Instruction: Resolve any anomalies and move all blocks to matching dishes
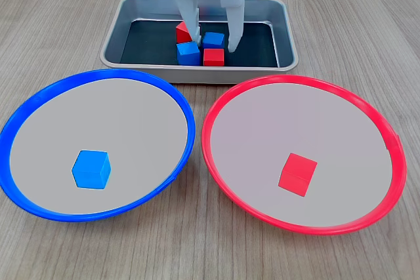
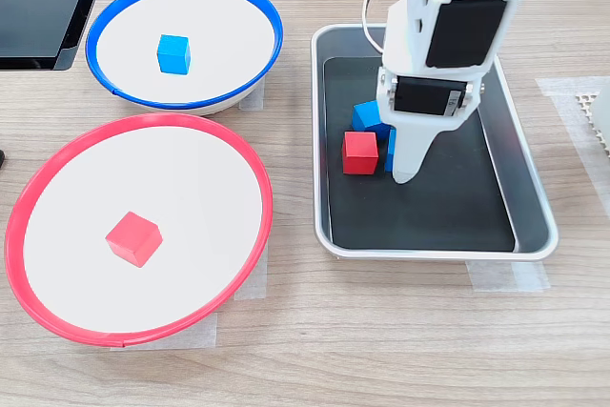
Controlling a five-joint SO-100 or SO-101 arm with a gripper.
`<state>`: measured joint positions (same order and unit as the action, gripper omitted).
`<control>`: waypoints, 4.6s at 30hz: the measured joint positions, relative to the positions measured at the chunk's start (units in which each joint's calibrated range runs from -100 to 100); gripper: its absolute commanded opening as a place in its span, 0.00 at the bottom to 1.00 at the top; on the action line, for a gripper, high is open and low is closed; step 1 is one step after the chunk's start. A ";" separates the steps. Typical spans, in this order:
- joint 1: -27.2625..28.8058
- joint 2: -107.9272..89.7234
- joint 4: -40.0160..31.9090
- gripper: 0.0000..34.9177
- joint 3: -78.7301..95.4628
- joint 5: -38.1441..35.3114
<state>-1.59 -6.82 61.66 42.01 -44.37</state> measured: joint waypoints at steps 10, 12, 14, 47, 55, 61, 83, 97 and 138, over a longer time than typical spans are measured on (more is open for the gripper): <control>-1.68 -0.17 3.51 0.01 -2.27 1.81; -3.19 -1.19 7.10 0.01 -5.54 3.37; -3.54 -2.22 10.11 0.01 -9.53 4.98; 13.01 26.60 19.41 0.03 -60.80 14.99; 12.21 4.77 23.41 0.43 -32.67 19.15; 10.88 3.32 16.48 0.43 -20.87 23.59; 7.70 10.14 6.12 0.34 -14.79 24.18; 8.05 10.40 9.62 0.01 -20.05 21.88; 14.78 -14.41 0.16 0.51 -4.99 9.91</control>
<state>13.19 -21.23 61.83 37.02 -34.46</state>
